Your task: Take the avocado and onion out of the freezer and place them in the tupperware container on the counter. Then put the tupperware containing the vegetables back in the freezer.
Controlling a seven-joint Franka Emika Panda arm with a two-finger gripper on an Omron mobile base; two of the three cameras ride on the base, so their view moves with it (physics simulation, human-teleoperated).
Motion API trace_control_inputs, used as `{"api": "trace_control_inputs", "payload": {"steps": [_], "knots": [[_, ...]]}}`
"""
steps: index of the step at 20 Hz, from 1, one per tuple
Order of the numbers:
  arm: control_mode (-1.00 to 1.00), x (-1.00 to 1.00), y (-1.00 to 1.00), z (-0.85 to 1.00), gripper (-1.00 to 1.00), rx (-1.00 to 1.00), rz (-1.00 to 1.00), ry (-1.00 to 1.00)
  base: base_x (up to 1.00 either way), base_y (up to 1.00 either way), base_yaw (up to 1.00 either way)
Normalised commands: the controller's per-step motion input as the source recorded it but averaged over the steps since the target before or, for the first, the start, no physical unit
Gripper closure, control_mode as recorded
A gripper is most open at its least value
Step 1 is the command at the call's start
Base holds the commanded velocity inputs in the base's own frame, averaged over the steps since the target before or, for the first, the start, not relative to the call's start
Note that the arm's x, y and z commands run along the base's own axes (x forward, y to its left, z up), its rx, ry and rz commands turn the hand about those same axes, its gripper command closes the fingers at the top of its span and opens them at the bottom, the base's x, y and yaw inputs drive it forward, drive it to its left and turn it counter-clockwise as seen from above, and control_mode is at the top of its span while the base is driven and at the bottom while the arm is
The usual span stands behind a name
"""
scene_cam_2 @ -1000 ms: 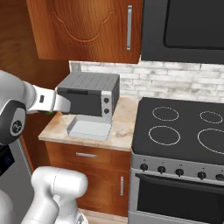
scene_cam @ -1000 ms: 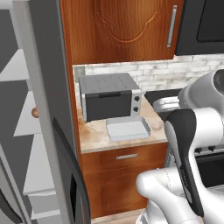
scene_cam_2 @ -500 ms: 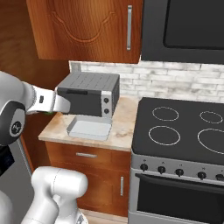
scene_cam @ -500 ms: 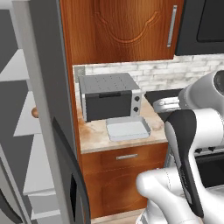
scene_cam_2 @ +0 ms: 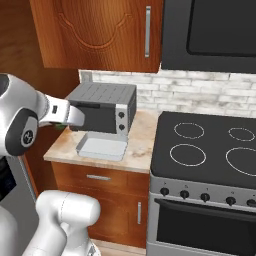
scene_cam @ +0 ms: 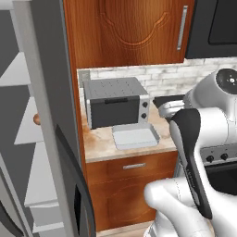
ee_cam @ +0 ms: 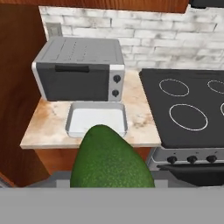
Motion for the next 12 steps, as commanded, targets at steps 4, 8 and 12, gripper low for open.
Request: {"api": "trace_control_inputs", "payload": {"steps": [4, 8, 12], "knots": [[-1.0, 0.57, -0.01, -0.18, 1.0, 0.0, 0.09, 0.25, 0.0, 0.0, 0.0], [-1.0, 0.5, 0.0, -0.44, 1.0, 0.0, 0.04, 0.1, 0.0, 0.0, 0.0], [-1.0, 0.6, 0.0, -0.72, 1.0, 0.0, 0.03, 0.09, 0.0, 0.0, 0.0]]}}
